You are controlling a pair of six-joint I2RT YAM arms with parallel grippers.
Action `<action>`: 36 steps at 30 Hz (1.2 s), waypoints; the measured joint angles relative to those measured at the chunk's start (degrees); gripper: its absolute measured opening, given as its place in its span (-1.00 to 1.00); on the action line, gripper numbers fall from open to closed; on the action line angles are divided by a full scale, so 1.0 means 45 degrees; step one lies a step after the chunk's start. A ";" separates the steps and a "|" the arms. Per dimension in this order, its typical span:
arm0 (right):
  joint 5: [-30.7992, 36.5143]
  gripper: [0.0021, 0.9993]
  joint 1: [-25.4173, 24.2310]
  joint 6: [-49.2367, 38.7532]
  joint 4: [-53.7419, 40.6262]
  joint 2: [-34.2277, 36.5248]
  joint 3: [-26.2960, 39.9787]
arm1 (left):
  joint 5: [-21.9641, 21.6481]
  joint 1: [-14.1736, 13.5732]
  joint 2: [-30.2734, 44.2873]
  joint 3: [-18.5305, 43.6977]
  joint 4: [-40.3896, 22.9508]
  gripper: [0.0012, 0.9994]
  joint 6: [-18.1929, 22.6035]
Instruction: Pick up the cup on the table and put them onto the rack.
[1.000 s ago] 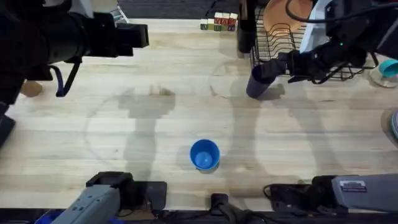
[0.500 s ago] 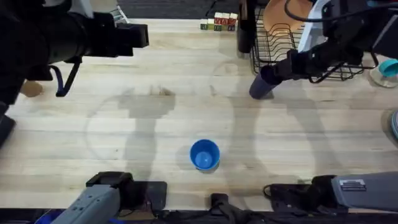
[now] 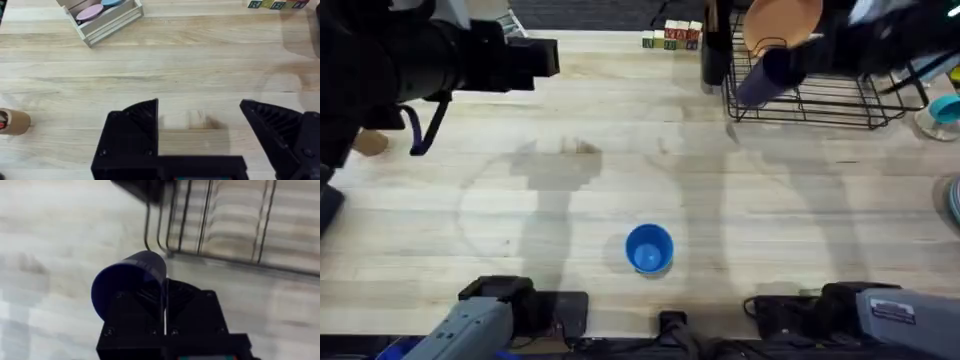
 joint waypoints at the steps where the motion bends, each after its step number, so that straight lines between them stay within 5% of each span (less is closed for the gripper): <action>1: 0.0025 -0.94 0.0000 0.0000 0.0219 -0.0199 0.0200 | 0.0000 0.0000 0.0000 0.0000 0.0000 0.99 0.0000; 10: 0.0719 -0.94 0.0000 0.0001 0.2424 -0.0655 0.0587 | 0.0000 0.0000 0.0004 0.0000 0.0000 0.99 0.0000; 17: 0.0952 -0.94 0.0000 0.0000 0.2482 0.1453 0.0587 | 0.0000 0.0000 0.0000 0.0000 0.0000 0.99 0.0000; 36: 0.1027 -0.94 0.0000 0.0000 0.2583 0.3564 0.0587 | 0.0000 0.0000 0.0000 0.0000 0.0000 0.99 0.0000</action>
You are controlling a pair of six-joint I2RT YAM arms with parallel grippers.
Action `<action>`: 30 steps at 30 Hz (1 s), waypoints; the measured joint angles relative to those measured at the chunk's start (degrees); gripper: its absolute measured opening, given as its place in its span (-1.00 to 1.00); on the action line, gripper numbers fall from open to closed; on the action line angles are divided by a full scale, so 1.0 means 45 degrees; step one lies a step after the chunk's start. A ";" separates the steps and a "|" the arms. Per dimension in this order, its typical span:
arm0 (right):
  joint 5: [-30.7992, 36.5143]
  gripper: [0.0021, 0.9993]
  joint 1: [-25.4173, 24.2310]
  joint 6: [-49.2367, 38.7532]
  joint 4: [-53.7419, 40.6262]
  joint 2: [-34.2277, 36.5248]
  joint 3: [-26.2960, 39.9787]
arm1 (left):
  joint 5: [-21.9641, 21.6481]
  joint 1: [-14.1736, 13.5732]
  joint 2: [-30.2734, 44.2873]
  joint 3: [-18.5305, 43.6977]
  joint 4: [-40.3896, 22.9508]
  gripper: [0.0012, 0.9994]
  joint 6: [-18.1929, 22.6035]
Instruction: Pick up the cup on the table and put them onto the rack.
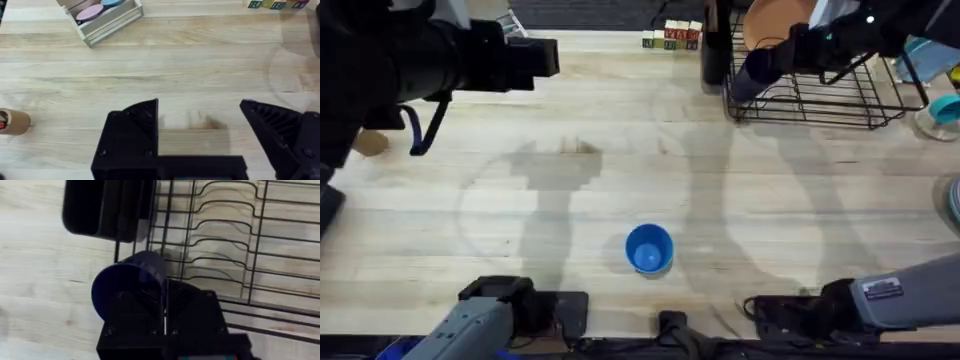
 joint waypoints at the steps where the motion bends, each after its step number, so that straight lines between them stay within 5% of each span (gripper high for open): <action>1: 0.0033 -0.94 -0.0016 0.0000 -0.0019 0.0186 0.0000 | 0.0000 0.0000 0.0000 0.0000 0.0004 0.99 0.0000; 30: 0.0105 -0.88 -0.0083 0.0042 -0.0262 0.0780 0.0005 | 0.0000 0.0000 0.0003 0.0000 0.0000 0.99 0.0000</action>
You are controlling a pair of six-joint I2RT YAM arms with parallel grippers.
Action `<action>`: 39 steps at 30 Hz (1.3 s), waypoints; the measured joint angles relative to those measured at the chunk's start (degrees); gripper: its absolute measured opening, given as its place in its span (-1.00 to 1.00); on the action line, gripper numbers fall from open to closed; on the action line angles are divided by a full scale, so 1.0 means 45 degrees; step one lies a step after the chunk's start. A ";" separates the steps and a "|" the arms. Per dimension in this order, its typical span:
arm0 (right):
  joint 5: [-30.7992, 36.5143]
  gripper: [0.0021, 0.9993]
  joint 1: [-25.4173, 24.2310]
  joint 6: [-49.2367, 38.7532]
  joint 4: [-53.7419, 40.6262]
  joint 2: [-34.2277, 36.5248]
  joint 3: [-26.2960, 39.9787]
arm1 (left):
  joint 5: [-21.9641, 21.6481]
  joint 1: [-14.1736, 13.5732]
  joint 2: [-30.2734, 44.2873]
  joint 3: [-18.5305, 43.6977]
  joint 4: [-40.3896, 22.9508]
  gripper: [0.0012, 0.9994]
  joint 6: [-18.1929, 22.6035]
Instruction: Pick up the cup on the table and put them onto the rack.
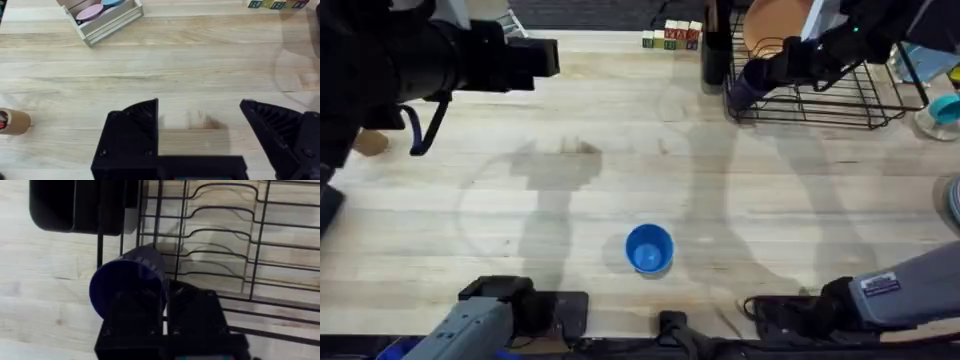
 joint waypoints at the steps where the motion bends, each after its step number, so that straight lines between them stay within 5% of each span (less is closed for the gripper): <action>1: -0.0003 -0.80 0.0000 0.0033 -0.0059 0.0008 0.0000 | 0.0000 0.0000 -0.0003 0.0000 0.0000 0.99 0.0000; 5: -0.0005 -0.58 0.0005 0.0044 -0.0128 0.0083 0.0000 | 0.0000 0.0000 -0.0003 0.0000 0.0000 0.99 0.0000; 39: -0.0005 -0.29 0.0005 0.0045 -0.0129 -0.0389 0.0325 | 0.0000 0.0000 -0.0003 0.0000 -0.0002 0.99 0.0000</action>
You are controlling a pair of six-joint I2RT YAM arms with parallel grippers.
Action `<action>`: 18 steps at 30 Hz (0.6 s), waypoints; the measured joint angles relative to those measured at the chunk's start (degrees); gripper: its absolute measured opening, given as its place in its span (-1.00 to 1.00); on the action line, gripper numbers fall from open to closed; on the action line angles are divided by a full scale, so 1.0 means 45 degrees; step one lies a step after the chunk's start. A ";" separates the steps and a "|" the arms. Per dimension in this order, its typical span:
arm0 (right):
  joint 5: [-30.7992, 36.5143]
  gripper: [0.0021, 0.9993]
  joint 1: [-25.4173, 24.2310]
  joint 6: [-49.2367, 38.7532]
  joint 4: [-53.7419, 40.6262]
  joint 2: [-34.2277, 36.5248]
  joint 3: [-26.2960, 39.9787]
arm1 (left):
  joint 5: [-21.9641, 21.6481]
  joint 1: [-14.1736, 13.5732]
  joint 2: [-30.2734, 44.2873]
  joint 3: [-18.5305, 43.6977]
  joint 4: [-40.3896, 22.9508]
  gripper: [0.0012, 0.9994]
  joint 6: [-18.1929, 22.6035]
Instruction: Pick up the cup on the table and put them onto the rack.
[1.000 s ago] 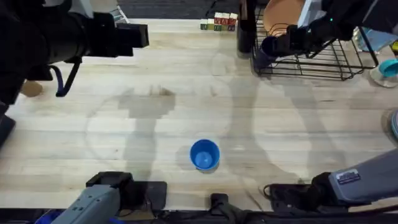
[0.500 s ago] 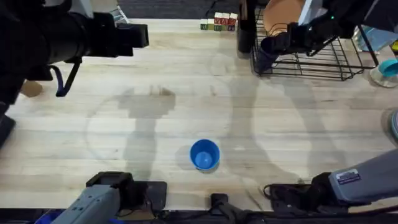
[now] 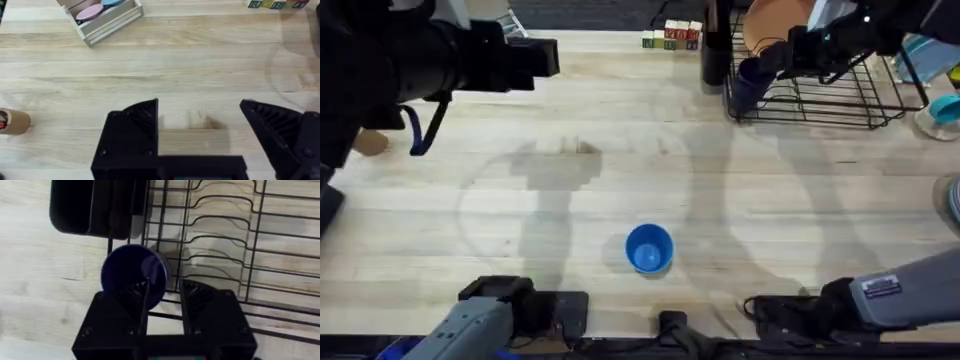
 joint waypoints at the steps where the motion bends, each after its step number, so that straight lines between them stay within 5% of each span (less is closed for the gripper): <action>1: 0.0000 -0.28 0.0000 0.0000 0.0000 0.0000 0.0000 | 0.0000 0.0000 0.0004 0.0000 0.0002 0.99 0.0000; 11: 0.0000 -0.16 0.0000 0.0001 -0.0235 -0.1176 0.0216 | 0.0000 0.0000 0.0000 0.0000 -0.0227 0.99 0.0000; 18: -0.0017 0.15 0.0019 -0.0132 -0.1763 -0.3202 0.0408 | 0.0000 0.0000 0.0000 0.0000 -0.0238 0.99 0.0000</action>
